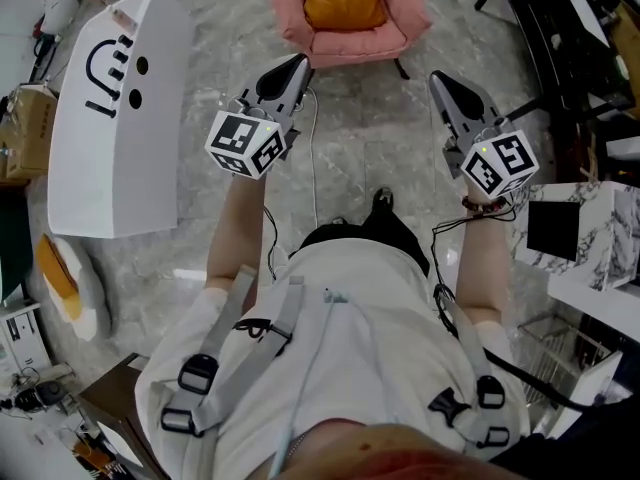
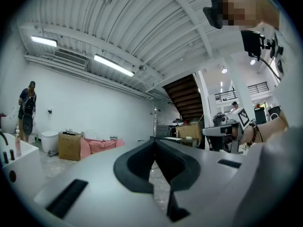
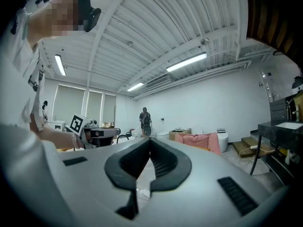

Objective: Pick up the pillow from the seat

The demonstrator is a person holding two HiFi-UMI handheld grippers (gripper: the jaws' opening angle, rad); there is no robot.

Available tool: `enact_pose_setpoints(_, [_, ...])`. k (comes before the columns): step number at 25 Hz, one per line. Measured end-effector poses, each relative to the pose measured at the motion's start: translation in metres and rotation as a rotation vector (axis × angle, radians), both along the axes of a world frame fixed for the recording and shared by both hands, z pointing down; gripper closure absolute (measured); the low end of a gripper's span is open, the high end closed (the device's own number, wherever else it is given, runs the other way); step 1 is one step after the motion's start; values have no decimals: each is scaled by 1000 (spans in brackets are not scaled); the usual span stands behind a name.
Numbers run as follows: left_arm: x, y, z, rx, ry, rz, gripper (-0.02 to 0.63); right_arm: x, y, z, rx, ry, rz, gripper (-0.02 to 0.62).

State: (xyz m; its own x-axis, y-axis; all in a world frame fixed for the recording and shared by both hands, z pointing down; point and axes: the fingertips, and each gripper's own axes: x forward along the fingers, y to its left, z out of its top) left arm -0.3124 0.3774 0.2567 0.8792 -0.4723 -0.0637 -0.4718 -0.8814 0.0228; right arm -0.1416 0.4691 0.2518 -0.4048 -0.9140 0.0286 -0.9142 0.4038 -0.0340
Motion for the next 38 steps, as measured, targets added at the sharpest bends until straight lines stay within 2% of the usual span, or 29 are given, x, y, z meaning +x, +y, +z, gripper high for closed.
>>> enact_pose_setpoints(2, [6, 1, 3, -6, -10, 11, 597, 6, 0, 1, 7, 13, 13, 580])
enact_pose_setpoints(7, [24, 5, 10, -15, -40, 45, 543, 23, -5, 7, 22, -13, 26, 577])
enact_pose_setpoints(8, [26, 4, 11, -16, -41, 50, 529, 25, -9, 9, 18, -11, 21, 568])
enact_pose_setpoints(10, [32, 3, 14, -21, -45, 71, 494, 26, -16, 14, 4, 2, 7, 507])
enact_pose_setpoints(12, [36, -2, 14, -26, -46, 83, 476, 28, -25, 16, 2, 19, -1, 498])
enact_pose_setpoints(15, [42, -18, 14, -39, -35, 68, 459, 35, -42, 17, 4, 21, -17, 459])
enact_pose_setpoints(24, [89, -76, 27, -83, -33, 40, 436, 88, -109, 35, -46, 1, -66, 457])
enact_pose_setpoints(38, [168, -160, 46, -120, -47, -51, 388, 177, -205, 47, -61, -3, -139, 445])
